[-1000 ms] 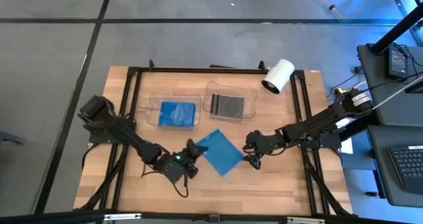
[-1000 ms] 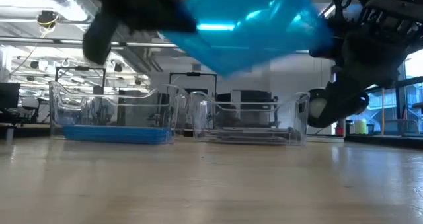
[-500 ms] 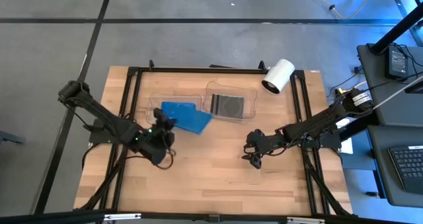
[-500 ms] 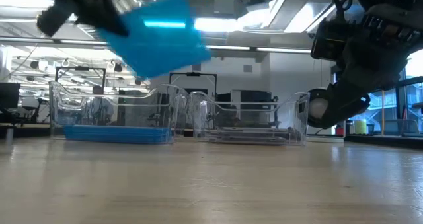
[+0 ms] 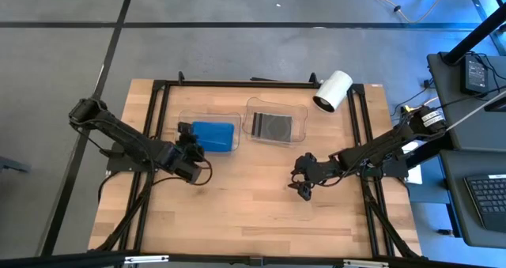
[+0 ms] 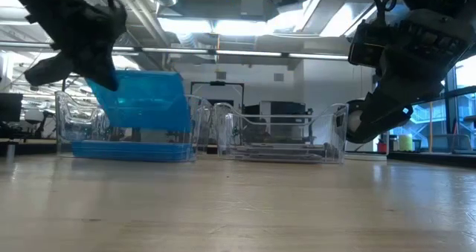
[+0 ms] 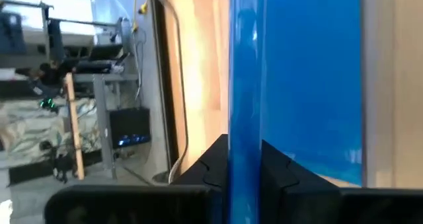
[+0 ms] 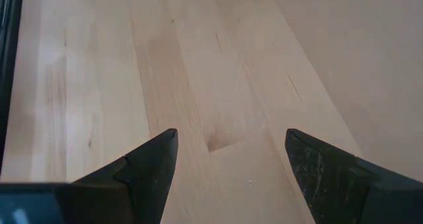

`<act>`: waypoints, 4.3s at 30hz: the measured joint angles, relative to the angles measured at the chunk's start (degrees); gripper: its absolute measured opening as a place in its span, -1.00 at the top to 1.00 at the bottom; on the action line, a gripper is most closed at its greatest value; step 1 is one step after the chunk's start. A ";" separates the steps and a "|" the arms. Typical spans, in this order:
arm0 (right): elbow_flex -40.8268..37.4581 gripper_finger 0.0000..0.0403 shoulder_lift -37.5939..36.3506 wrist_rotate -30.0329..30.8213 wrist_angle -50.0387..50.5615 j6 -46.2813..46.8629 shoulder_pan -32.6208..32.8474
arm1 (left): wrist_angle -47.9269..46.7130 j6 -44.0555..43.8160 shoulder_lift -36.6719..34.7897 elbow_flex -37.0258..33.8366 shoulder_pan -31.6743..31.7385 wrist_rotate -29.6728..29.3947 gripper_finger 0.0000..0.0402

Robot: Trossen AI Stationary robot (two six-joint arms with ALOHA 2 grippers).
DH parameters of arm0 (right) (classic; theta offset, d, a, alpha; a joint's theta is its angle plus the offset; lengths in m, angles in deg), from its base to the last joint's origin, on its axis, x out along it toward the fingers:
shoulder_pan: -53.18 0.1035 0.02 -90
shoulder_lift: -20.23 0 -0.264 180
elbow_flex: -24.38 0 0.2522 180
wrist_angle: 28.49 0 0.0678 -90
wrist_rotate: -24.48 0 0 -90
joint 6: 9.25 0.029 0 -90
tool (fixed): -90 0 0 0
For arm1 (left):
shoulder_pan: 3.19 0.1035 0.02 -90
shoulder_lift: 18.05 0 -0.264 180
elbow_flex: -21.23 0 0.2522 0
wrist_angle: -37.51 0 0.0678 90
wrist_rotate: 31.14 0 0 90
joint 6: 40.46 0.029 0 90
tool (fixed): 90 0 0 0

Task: Pick & place jewel cases by type
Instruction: Put the blue CD case into the left transparent bin, then return to Home Position

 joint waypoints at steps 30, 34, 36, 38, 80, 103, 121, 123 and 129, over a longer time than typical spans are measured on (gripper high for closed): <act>0.02 -0.41 -0.02 -0.13 0.15 -0.28 0.00 | 5.61 6.61 -0.07 0.16 2.63 1.36 0.31; 0.02 -0.41 -0.02 -0.17 0.15 -0.28 0.00 | 5.66 6.49 -0.07 0.16 2.63 1.65 0.11; 0.02 -0.41 -0.02 -0.17 0.17 -0.28 0.00 | 5.95 6.44 -0.07 0.16 2.63 1.82 0.05; 0.02 -0.41 -0.02 -0.17 0.15 -0.28 0.00 | 6.81 6.38 -0.07 0.16 2.61 2.18 0.02; -12.78 -0.41 -15.05 -17.71 -19.14 -19.82 -4.87 | 54.14 2.36 -29.94 -14.58 -3.57 12.81 0.03; -25.35 -0.41 -51.14 -36.52 -10.25 -32.15 -43.06 | 55.74 9.46 -56.12 -26.90 28.60 29.32 0.04; -25.35 -0.41 -59.85 -44.24 -6.90 -31.36 -51.24 | 54.34 6.77 -66.14 -35.40 34.91 34.48 0.04; -25.35 -0.41 -61.51 -44.24 -5.90 -31.38 -51.57 | 52.73 7.37 -68.66 -35.40 34.91 33.23 0.04; -25.36 -0.41 -67.70 -44.22 -0.81 -31.48 -54.06 | 50.53 7.34 -72.15 -35.53 34.85 34.71 0.04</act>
